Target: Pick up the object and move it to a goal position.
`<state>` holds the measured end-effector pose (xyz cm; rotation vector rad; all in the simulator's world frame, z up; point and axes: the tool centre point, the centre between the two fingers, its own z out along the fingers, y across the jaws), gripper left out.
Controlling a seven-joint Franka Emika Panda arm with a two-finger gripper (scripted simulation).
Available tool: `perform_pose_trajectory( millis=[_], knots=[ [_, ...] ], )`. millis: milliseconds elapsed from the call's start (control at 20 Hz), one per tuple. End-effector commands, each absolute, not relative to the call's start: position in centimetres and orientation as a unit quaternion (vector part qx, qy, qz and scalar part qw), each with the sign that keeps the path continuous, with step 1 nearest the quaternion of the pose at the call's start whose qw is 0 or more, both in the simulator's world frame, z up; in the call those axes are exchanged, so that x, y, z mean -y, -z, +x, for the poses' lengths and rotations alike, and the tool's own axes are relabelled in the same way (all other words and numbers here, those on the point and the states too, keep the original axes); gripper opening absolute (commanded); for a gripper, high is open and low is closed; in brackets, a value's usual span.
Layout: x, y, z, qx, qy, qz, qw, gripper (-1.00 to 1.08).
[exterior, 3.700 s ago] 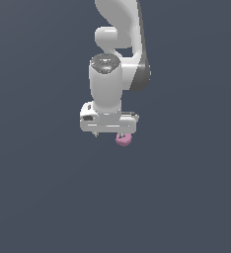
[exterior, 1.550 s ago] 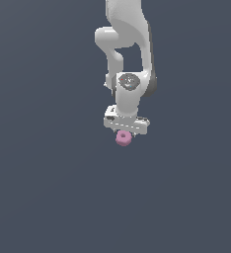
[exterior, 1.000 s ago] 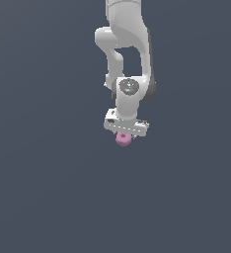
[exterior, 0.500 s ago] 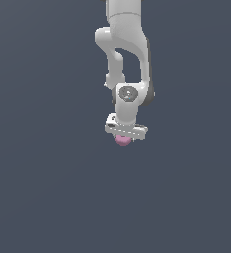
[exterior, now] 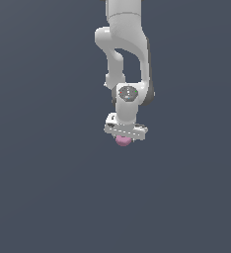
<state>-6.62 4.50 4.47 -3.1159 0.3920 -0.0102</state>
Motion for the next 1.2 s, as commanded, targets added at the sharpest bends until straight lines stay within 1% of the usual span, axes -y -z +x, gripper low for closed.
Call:
perform_pose_trajectory(
  millis=[0,250,500,1150],
  knots=[
    [-4.5,-4.5,-6.6,-0.125,0.004,-0.992,0.001,-1.00],
    [-5.1,-4.7,-5.9,-0.125,0.004,-0.992,0.001,-1.00],
    [-6.4,-5.1,-4.5,-0.125,0.003,-0.992,0.000,-1.00],
    [-12.2,-6.9,2.1,-0.125,0.001,-0.992,0.000,-1.00]
  ],
)
